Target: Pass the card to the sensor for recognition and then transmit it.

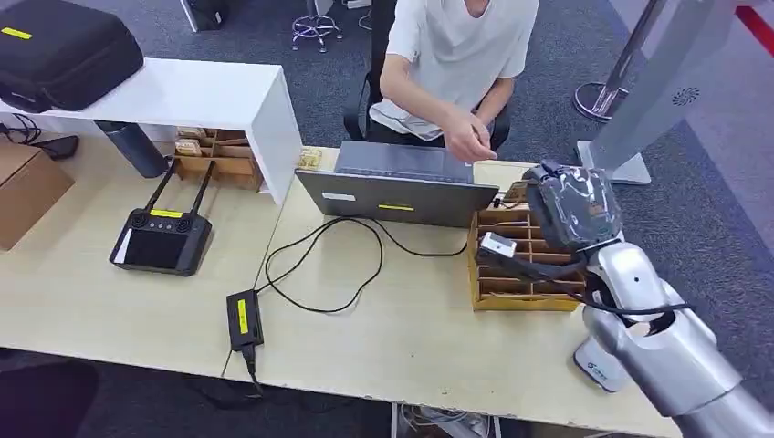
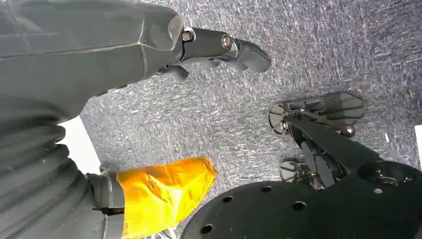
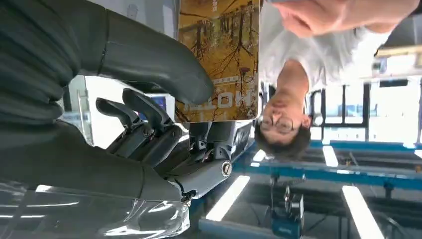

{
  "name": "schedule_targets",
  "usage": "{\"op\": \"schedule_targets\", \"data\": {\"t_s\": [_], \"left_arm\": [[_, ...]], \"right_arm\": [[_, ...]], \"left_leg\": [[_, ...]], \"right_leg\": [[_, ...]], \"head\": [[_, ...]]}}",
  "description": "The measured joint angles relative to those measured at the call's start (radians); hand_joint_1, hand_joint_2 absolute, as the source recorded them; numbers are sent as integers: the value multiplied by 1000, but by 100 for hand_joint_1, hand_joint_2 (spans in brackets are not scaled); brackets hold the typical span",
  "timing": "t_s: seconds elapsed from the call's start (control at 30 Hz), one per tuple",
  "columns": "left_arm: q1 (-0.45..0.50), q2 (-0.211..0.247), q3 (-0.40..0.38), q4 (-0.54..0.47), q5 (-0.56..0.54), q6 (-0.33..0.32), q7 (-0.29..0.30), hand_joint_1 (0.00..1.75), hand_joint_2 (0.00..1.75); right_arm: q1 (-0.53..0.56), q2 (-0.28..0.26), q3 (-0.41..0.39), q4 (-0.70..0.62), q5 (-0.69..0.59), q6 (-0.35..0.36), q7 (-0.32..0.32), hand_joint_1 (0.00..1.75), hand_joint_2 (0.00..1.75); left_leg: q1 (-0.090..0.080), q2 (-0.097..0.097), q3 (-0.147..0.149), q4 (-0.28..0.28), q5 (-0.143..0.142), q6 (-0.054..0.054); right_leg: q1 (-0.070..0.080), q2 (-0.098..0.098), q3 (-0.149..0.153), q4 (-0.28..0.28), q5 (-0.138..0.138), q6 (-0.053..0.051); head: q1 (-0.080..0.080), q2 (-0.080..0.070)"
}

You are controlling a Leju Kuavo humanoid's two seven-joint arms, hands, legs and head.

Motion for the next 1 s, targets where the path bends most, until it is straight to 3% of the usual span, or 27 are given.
{"op": "schedule_targets", "data": {"t_s": [0.23,0.77,0.8,1.0], "left_arm": [[-2,2,-2,0,-18,-8,6,0,175],[-9,5,-15,0,-32,-10,13,0,175],[-10,5,-16,0,-32,-10,13,0,175],[-15,3,-19,0,-50,-5,12,0,175]], "right_arm": [[-39,46,-38,34,54,-50,33,175,175],[-75,87,-60,77,75,-60,43,175,175],[-75,88,-59,80,75,-60,44,0,175],[-75,89,-60,91,79,-59,44,0,175]], "left_leg": [[0,0,0,0,0,0],[0,0,0,0,0,0],[0,0,0,0,0,0],[0,0,0,0,0,0]], "right_leg": [[0,0,0,0,0,0],[0,0,0,0,0,0],[0,0,0,0,0,0],[0,0,0,0,0,0]], "head": [[0,0],[0,0],[0,0],[0,0]]}}
